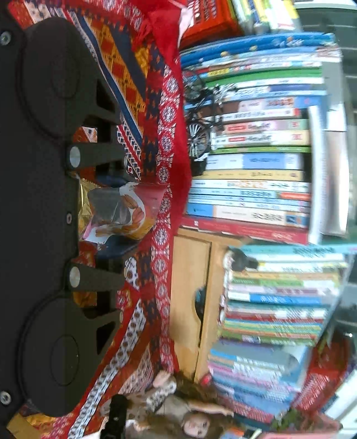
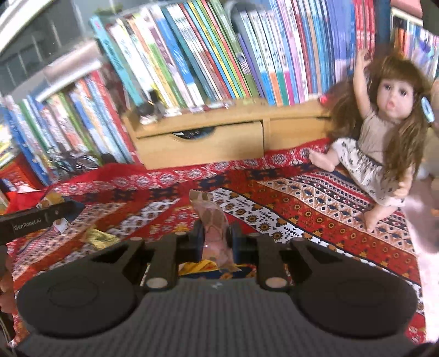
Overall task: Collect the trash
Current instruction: 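Grasp the snack wrapper with the left gripper while the right grasps the clear plastic piece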
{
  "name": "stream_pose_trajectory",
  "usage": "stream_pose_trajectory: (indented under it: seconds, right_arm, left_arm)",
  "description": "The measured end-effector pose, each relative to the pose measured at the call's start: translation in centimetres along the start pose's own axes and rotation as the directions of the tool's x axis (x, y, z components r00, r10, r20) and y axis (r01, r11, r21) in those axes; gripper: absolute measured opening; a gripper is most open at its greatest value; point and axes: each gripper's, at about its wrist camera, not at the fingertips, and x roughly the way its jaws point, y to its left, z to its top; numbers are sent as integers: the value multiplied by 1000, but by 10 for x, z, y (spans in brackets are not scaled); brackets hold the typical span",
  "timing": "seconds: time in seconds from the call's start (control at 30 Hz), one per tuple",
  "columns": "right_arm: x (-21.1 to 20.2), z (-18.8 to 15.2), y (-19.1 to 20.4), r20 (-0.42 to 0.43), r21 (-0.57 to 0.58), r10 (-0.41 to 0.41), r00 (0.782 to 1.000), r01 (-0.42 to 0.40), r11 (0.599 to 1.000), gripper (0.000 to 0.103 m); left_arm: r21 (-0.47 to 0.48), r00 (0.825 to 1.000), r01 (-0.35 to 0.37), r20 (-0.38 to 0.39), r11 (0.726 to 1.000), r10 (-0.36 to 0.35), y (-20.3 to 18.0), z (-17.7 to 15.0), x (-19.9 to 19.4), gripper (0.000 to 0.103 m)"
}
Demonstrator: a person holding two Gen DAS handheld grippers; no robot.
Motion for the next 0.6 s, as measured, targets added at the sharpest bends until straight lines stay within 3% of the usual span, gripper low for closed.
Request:
stream_pose_trajectory:
  seconds: [0.3, 0.6]
  right_arm:
    - [-90, -13, 29, 58, -32, 74, 996, -72, 997, 24]
    - [-161, -63, 60, 57, -93, 177, 982, -172, 981, 24]
  left_arm:
    - [60, 998, 46, 42, 997, -48, -16, -18, -118, 40]
    - [121, 995, 91, 25, 988, -95, -31, -75, -216, 40]
